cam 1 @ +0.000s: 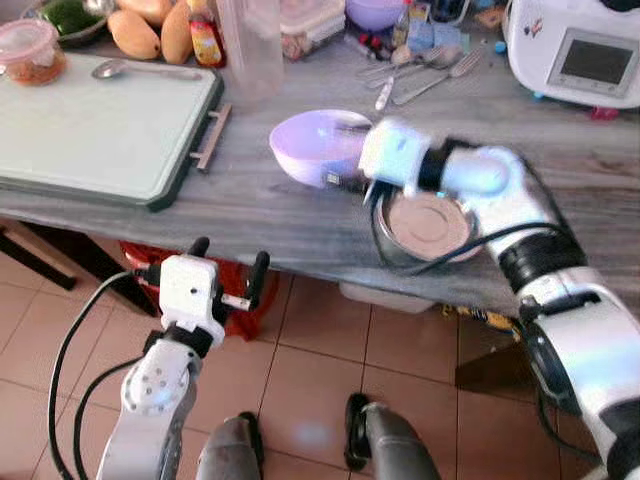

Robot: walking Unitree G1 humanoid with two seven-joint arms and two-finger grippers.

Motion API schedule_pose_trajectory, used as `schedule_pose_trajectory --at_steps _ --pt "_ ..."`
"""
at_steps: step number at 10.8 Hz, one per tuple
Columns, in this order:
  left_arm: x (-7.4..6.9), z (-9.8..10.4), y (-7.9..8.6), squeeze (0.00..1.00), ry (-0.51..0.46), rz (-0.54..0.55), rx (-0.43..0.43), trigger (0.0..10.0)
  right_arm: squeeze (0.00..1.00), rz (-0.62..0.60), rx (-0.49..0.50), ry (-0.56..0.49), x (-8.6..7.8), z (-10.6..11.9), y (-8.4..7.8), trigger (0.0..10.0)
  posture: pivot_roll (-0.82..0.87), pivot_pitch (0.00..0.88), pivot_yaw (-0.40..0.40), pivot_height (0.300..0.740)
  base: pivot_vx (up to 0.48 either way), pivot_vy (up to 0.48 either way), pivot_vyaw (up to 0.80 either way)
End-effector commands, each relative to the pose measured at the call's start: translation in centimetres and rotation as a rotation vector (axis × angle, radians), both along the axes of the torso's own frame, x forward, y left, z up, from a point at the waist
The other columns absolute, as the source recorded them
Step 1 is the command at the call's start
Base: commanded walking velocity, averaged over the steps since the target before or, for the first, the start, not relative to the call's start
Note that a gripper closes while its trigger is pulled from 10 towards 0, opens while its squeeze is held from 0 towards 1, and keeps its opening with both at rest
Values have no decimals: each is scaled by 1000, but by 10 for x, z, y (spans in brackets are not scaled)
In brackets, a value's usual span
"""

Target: Setting the table

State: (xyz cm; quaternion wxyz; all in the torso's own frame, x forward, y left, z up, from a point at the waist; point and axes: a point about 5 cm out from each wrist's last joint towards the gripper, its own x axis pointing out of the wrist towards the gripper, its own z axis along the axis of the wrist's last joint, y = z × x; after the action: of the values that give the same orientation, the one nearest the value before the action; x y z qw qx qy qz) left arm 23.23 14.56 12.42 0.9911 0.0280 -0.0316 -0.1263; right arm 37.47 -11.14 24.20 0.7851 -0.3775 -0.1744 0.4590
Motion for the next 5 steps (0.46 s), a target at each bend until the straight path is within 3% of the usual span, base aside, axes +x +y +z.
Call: schedule_pose_trajectory --at_steps 1,3,4,5 --pt "-1 -4 0 0 12 3 1 10000 1000 6 51 13 -3 3 -4 10000 38 195 -23 740 0 0 0" --pt "1 -5 -2 0 14 -5 -2 10000 1000 -17 84 45 -13 -12 -12 10000 22 196 -20 740 0 0 0" --pt "1 -5 -3 0 13 -11 -4 10000 1000 -69 162 48 -20 -17 -17 10000 19 197 -20 740 0 0 0" --pt "1 -5 -3 0 15 -14 -5 10000 1000 -217 308 -10 -21 -14 -24 10000 9 197 -16 740 0 0 0"
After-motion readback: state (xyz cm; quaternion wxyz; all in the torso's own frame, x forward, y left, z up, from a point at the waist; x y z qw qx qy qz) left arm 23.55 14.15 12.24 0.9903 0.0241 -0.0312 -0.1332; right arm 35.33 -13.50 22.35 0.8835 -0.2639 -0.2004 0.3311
